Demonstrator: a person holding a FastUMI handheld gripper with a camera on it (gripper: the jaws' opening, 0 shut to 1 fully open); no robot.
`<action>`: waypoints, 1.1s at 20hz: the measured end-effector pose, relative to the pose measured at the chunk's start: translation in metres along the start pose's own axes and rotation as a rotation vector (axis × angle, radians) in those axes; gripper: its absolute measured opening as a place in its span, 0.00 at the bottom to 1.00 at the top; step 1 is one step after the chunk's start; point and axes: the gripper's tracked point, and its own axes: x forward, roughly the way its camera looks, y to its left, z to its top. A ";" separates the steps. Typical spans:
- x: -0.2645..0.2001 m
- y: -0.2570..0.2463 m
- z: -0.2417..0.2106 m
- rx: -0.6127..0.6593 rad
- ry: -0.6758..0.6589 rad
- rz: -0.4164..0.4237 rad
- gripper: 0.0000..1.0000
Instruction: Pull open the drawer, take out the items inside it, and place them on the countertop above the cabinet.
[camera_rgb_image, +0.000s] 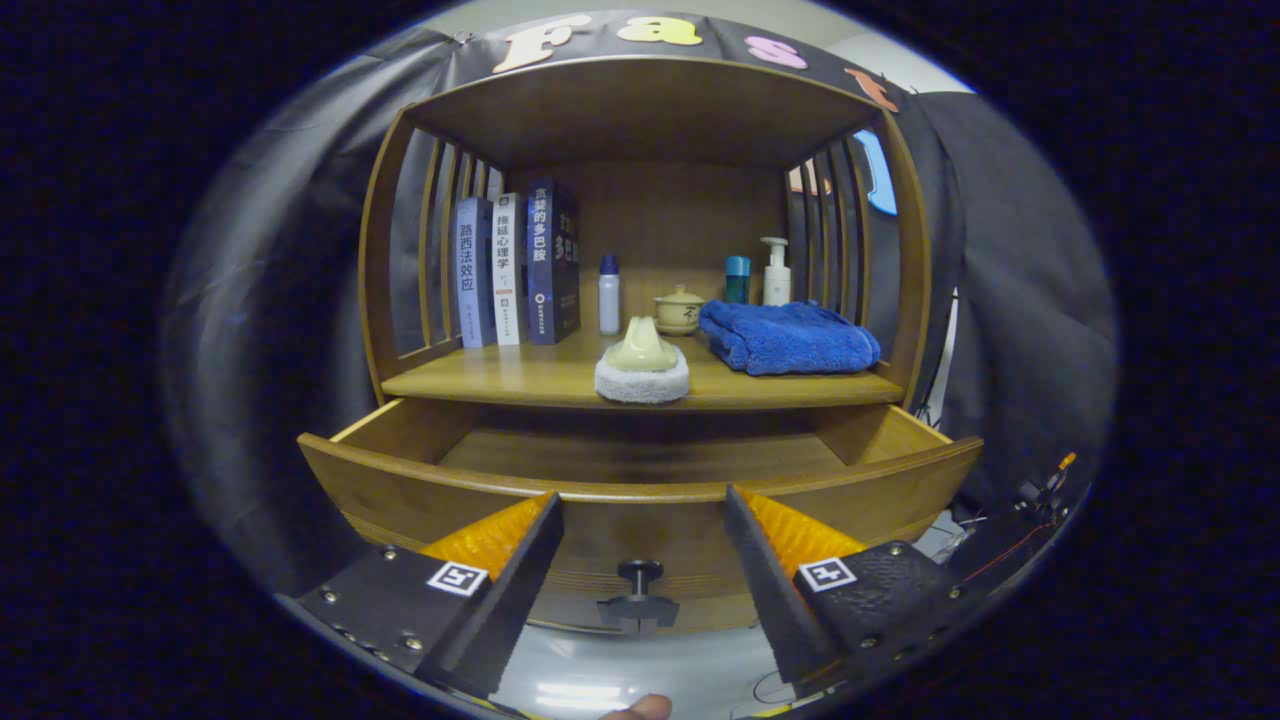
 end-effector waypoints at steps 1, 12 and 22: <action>0.005 0.000 0.002 -0.002 0.003 0.000 0.97; 0.066 0.006 0.014 0.012 0.010 -0.004 0.98; 0.069 0.006 0.014 0.051 -0.040 -0.003 0.97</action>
